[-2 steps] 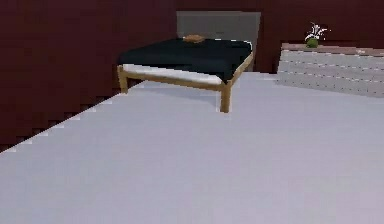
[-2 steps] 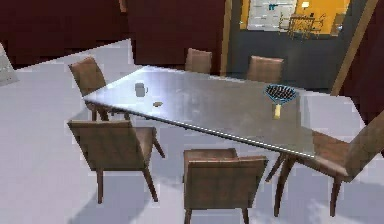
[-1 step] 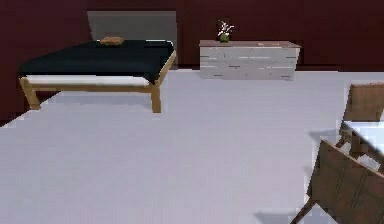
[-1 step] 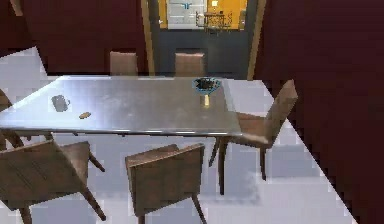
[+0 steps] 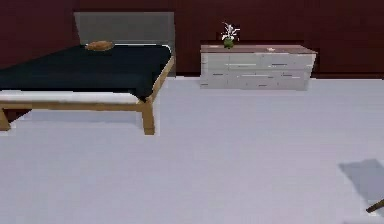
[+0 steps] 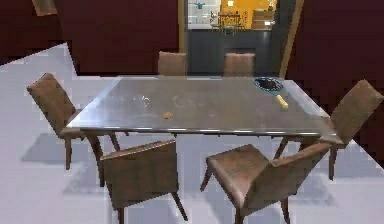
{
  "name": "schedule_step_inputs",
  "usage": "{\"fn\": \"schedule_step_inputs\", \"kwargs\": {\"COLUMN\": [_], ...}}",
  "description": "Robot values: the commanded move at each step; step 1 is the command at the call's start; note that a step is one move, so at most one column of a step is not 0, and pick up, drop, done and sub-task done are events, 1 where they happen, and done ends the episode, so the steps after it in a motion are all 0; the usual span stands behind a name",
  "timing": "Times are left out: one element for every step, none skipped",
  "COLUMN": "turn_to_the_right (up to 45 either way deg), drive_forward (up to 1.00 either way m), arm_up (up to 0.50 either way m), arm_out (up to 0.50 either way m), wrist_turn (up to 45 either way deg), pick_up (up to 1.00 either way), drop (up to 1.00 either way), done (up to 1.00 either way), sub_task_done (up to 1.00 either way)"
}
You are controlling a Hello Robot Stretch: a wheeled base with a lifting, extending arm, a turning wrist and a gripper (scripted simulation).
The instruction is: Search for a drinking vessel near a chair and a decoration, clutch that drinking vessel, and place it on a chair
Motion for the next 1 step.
{"fn": "schedule_step_inputs", "kwargs": {"turn_to_the_right": [45.0], "drive_forward": [0.0], "arm_up": [0.0], "arm_out": [0.0], "wrist_turn": [0.0], "pick_up": [0.0], "drop": [0.0], "done": [0.0], "sub_task_done": [0.0]}}
